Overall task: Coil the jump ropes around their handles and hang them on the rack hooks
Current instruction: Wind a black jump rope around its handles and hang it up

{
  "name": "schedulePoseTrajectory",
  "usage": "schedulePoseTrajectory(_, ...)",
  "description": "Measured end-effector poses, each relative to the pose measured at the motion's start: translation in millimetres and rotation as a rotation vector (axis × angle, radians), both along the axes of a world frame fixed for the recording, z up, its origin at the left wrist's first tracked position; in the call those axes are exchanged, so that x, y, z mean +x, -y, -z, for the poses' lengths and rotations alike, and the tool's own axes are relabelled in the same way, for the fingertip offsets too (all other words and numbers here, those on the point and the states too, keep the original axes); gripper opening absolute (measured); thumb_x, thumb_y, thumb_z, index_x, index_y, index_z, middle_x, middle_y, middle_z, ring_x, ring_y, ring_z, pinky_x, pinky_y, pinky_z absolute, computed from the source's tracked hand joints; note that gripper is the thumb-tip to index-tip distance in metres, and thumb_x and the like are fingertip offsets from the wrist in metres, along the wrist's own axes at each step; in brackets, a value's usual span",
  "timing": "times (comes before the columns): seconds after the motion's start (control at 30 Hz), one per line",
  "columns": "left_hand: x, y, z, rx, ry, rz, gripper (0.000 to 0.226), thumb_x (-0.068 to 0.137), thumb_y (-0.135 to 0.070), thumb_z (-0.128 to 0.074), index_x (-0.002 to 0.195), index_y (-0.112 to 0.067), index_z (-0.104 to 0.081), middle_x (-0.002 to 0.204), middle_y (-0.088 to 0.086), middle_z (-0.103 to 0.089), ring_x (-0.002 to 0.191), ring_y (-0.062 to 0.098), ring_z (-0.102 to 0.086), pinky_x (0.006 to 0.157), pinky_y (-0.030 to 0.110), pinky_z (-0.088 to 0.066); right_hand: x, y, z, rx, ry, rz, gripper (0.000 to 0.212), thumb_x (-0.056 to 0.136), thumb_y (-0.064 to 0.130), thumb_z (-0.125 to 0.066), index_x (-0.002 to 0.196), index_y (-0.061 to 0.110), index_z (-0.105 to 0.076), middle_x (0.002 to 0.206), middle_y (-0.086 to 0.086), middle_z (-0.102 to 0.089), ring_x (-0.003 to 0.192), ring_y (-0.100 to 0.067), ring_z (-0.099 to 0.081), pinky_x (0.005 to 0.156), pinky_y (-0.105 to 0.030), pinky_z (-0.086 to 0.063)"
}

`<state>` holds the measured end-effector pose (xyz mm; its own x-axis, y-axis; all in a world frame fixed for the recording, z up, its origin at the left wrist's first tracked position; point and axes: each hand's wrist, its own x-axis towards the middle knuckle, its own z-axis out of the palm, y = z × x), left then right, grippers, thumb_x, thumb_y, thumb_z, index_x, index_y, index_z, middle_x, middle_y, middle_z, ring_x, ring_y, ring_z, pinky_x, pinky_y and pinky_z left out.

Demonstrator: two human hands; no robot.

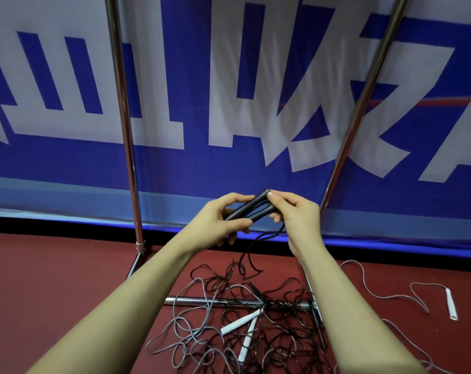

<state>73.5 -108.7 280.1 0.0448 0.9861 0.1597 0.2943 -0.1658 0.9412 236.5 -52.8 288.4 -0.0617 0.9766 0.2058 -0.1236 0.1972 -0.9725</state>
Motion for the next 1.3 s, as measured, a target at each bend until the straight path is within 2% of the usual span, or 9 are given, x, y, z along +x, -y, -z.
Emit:
schedulePoseTrajectory(0.1,-2,2,0,-0.058,0.069,0.034,0.045,0.088,-0.009,-0.069,0.124,-0.034,-0.059,0.082,0.008,-0.070,0.051,0.019,-0.056,0.046,0.024,-0.043,1,2,2,-0.007,0.001,-0.012,0.006,0.086,0.007,-0.068,0.086,0.006,-0.074,0.059,0.002,-0.064,0.046,-0.010,-0.049,0.050,-0.017,-0.045)
schedulePoseTrajectory(0.23,2,0,0,-0.051,0.092,0.027,0.042,0.090,-0.011,-0.066,0.124,-0.037,-0.061,0.069,0.004,-0.061,0.042,0.012,-0.033,0.041,0.019,-0.028,8,1,3,-0.021,0.012,-0.041,0.009,0.089,0.010,-0.066,0.083,0.012,-0.072,0.065,0.000,-0.064,0.049,-0.010,-0.051,0.050,-0.018,-0.045)
schedulePoseTrajectory(0.37,1,-1,2,-0.042,0.143,0.003,0.044,0.092,-0.010,-0.062,0.127,-0.037,-0.059,0.064,0.004,-0.058,0.043,0.013,-0.027,0.040,0.018,-0.023,17,-6,4,0.020,0.175,-0.135,0.018,0.093,0.008,-0.059,0.094,0.019,-0.072,0.064,0.011,-0.062,0.055,-0.006,-0.046,0.055,-0.016,-0.041)
schedulePoseTrajectory(0.5,-7,0,-1,-0.011,0.261,-0.041,0.045,0.093,-0.007,-0.060,0.130,-0.032,-0.057,0.064,0.008,-0.055,0.042,0.011,-0.024,0.039,0.016,-0.021,23,-6,1,0.050,0.352,-0.207,0.019,0.090,0.000,-0.059,0.106,0.007,-0.068,0.070,0.005,-0.061,0.052,0.004,-0.049,0.059,-0.011,-0.042)
schedulePoseTrajectory(0.73,-16,1,0,-0.011,0.097,-0.086,0.037,0.091,-0.012,-0.065,0.123,-0.032,-0.062,0.066,0.011,-0.059,0.044,0.013,-0.027,0.041,0.020,-0.022,34,-4,-4,0.168,0.696,-0.110,0.008,0.087,0.015,-0.068,0.080,0.011,-0.070,0.065,0.002,-0.061,0.056,-0.007,-0.050,0.060,-0.018,-0.043)
schedulePoseTrajectory(0.83,-17,-1,4,-0.030,0.047,-0.110,0.036,0.092,-0.014,-0.065,0.123,-0.032,-0.062,0.066,0.009,-0.060,0.043,0.013,-0.029,0.040,0.019,-0.025,35,-1,-7,0.145,0.640,-0.112,0.008,0.084,0.011,-0.072,0.077,0.009,-0.072,0.059,0.005,-0.061,0.049,0.002,-0.050,0.057,-0.014,-0.043)
schedulePoseTrajectory(1.0,-16,0,10,-0.097,-0.101,-0.075,0.032,0.090,-0.015,-0.067,0.117,-0.032,-0.062,0.062,0.004,-0.060,0.042,0.009,-0.033,0.044,0.021,-0.028,36,6,-15,0.144,0.558,-0.220,0.011,0.085,0.002,-0.068,0.088,0.010,-0.074,0.073,0.000,-0.068,0.060,0.002,-0.056,0.062,-0.008,-0.044)
schedulePoseTrajectory(1.17,-4,7,1,-0.151,-0.129,0.101,0.028,0.087,-0.015,-0.071,0.105,-0.035,-0.064,0.060,0.002,-0.061,0.043,0.012,-0.034,0.041,0.019,-0.027,38,6,-19,0.187,0.416,-0.213,0.017,0.082,0.002,-0.070,0.078,0.019,-0.073,0.073,0.007,-0.071,0.070,0.000,-0.064,0.067,-0.009,-0.046)
schedulePoseTrajectory(1.3,4,13,-9,-0.121,-0.079,0.167,0.029,0.083,-0.012,-0.074,0.100,-0.034,-0.067,0.059,0.001,-0.062,0.044,0.012,-0.037,0.043,0.019,-0.030,37,3,-17,0.161,0.286,-0.218,0.013,0.084,0.006,-0.069,0.077,0.017,-0.073,0.074,0.002,-0.070,0.071,-0.009,-0.062,0.069,-0.018,-0.047)
